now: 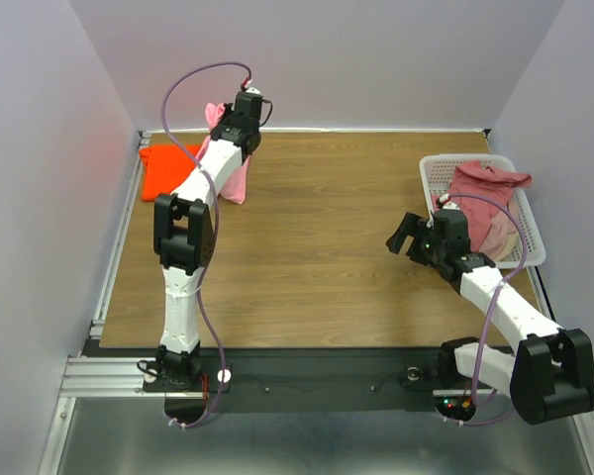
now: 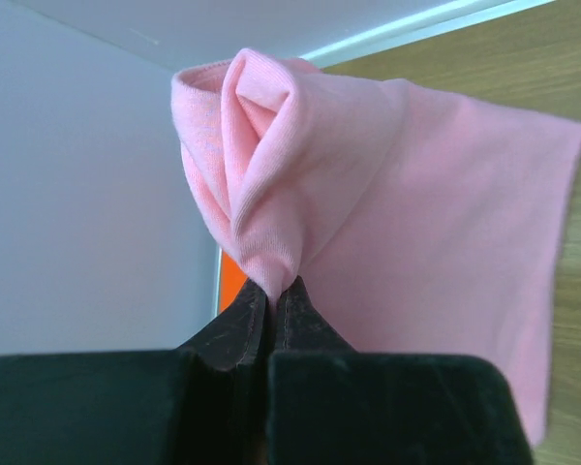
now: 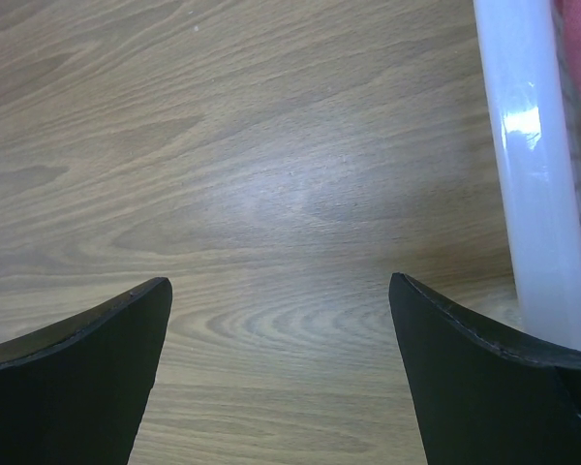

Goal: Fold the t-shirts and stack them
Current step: Neatly place the folded tshirt to the corner

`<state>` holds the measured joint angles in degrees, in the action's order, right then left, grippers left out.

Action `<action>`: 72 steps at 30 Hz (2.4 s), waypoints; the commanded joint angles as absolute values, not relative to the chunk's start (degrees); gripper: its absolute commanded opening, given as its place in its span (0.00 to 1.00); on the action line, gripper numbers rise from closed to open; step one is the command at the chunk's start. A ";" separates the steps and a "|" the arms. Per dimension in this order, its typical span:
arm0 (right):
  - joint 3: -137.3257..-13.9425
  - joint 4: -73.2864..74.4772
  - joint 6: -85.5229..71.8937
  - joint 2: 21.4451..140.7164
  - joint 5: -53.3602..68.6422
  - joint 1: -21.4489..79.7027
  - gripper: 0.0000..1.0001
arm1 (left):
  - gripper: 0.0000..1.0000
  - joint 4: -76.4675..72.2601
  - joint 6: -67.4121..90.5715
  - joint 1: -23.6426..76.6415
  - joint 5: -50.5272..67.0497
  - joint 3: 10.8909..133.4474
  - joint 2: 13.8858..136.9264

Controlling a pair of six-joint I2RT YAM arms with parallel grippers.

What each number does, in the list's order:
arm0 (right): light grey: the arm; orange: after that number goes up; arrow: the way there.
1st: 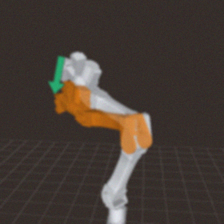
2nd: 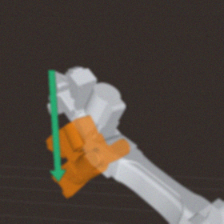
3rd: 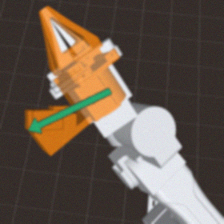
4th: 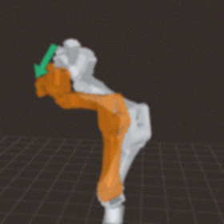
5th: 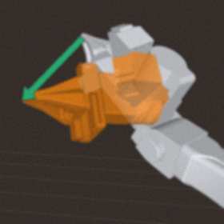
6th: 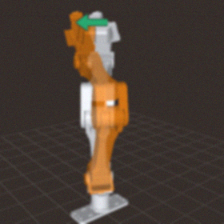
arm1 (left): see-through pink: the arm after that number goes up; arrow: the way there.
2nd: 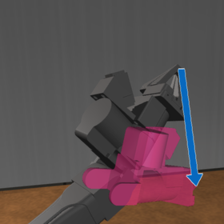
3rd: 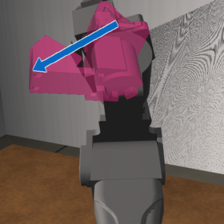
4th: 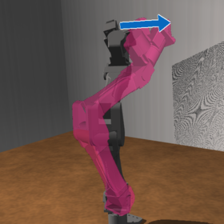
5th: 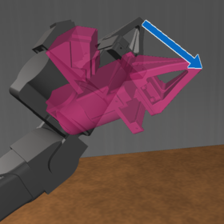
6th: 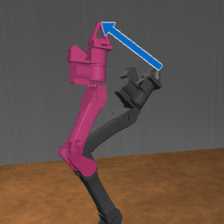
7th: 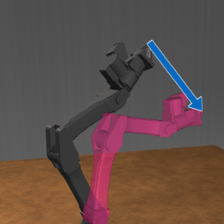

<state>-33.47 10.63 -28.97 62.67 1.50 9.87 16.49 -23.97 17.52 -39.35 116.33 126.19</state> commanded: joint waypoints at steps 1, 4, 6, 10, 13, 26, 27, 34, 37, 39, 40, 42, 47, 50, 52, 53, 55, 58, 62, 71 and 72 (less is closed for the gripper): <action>-33.40 7.91 -29.36 62.31 1.41 10.02 1.00 | 0.00 14.94 -27.60 16.61 -39.82 120.58 121.73; -33.40 7.82 -29.44 62.66 1.32 10.11 1.00 | 0.00 15.91 -28.91 16.00 -39.64 122.34 121.82; -33.40 7.74 -29.44 62.93 1.23 10.11 1.00 | 0.00 16.26 -29.44 15.82 -39.73 123.13 121.82; -33.40 7.47 -29.62 63.54 1.32 10.11 1.00 | 0.00 16.70 -29.62 15.29 -39.21 125.50 121.55; -33.40 7.29 -29.62 64.16 1.23 10.02 1.00 | 0.00 17.14 -29.01 15.21 -37.71 126.03 120.94; -33.13 6.68 -29.88 64.77 1.14 10.11 1.00 | 0.00 17.49 -30.23 14.33 -37.18 128.32 120.68; -33.13 6.68 -29.88 65.04 1.06 10.02 1.00 | 0.00 17.49 -30.50 14.15 -37.18 128.23 120.59; -33.05 6.50 -30.06 65.13 0.35 10.11 1.00 | 0.00 17.05 -30.24 12.75 -36.12 127.53 120.76; -32.96 6.50 -29.97 65.04 0.35 10.02 1.00 | 0.00 16.79 -29.88 11.78 -35.77 127.53 121.11; -32.96 6.50 -30.06 64.95 0.35 10.11 1.00 | 0.00 16.79 -29.97 10.73 -35.16 127.44 121.29; -33.05 6.50 -30.06 64.86 0.35 10.11 1.00 | 0.00 16.61 -30.41 10.20 -34.90 127.09 121.46; -32.96 6.50 -29.97 64.95 0.35 10.11 1.00 | 0.00 15.65 -31.02 9.67 -34.54 126.39 121.55; -32.61 6.42 -30.06 64.60 0.35 10.02 1.00 | 0.00 11.87 -32.17 6.77 -33.05 123.22 123.56; -32.61 6.50 -30.06 63.81 -1.14 10.11 1.00 | 0.00 11.17 -31.20 4.66 -29.90 122.00 125.32; -32.52 6.50 -30.06 63.55 -1.49 10.02 1.00 | 0.00 10.12 -30.42 3.52 -29.36 121.47 126.56; -32.61 6.50 -29.97 63.46 -1.67 10.11 1.00 | 0.00 9.76 -30.06 3.08 -29.36 121.81 127.87; -32.61 6.50 -29.97 63.46 -1.84 10.11 1.00 | 0.00 9.67 -29.45 2.29 -29.27 122.95 129.45; -32.87 6.50 -30.06 63.81 -2.11 10.02 1.00 | 0.09 9.15 -28.65 0.53 -30.32 125.76 132.44; -33.22 6.50 -30.15 64.42 -2.20 10.11 1.00 | 0.34 7.13 -28.04 -1.84 -31.72 126.21 134.56; -33.75 6.59 -29.62 63.73 -0.97 10.11 1.00 | 0.98 5.53 -22.16 -2.99 -36.30 128.32 132.64; -33.84 6.59 -29.62 62.85 -0.79 10.11 1.00 | 0.98 7.54 -19.97 -2.64 -35.69 128.93 131.76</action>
